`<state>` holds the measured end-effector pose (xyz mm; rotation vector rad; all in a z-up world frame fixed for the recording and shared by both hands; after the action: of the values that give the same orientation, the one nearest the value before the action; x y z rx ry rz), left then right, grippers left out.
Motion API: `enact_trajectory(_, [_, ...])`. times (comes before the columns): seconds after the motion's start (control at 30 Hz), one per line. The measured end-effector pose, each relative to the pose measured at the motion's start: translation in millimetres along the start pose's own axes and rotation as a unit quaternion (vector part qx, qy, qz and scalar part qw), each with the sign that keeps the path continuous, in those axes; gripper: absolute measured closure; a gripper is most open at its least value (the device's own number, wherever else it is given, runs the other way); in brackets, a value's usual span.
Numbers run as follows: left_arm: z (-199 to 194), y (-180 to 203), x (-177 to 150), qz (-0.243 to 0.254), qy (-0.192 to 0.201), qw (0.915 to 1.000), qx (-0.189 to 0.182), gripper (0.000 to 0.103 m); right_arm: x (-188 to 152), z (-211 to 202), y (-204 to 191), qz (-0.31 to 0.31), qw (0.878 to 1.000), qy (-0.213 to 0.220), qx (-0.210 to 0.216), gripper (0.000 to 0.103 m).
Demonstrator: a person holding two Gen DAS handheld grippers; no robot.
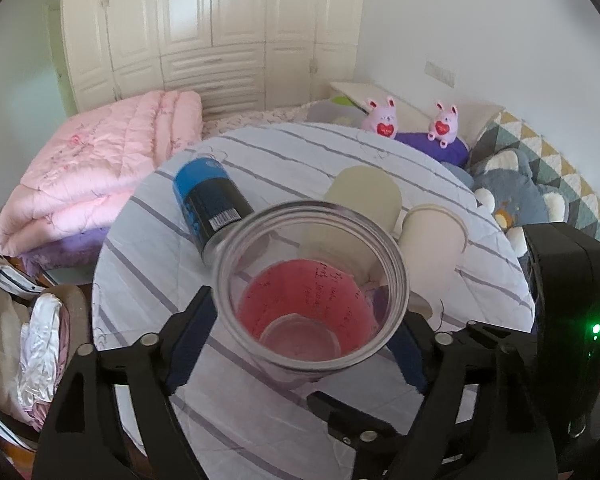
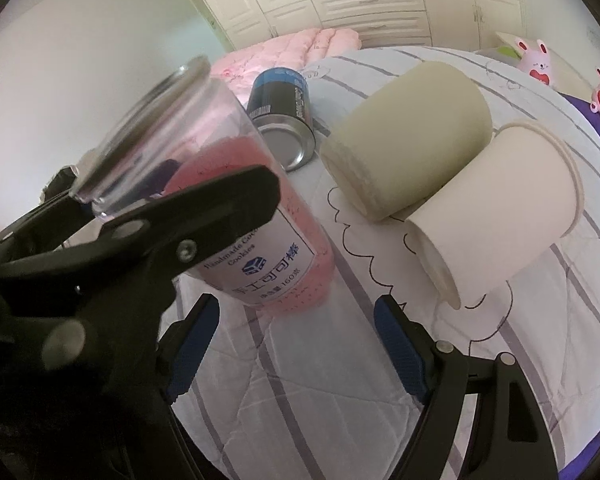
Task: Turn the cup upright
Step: 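Rotate the jar upright with the left gripper and lower it onto the table, then open the left gripper and withdraw both tools from the upright jar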
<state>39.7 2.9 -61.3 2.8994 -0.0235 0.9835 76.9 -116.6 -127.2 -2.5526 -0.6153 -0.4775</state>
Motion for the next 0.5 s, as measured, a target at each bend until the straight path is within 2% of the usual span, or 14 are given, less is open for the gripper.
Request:
enact_trajectory(0.1, [-9.6,-4.2,-1.2,-0.008,0.013,0.9999,-0.006,0.012,-1.1,-4.0,-3.2,-0.004,1.0,0.006,0.0,0.022])
enact_trajectory(0.5, [-51.6,-14.8,-16.2,-0.018,0.048,0.9986,-0.013,0.009,-12.1,-34.7,-27.6,-0.013,0.999,0.031,-0.021,0.022])
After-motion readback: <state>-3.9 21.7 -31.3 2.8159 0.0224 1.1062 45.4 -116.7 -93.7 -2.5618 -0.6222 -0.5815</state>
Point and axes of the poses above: each gripper's, at about its wrist camera, not at the fingertips, and z roughly the way its jaws point, y to its right, x to its top, the point moved 1 cm from there along z, roughly the way its jaws point, and after that the axes turned 6 degrees about -y, right-handed, at the moved point
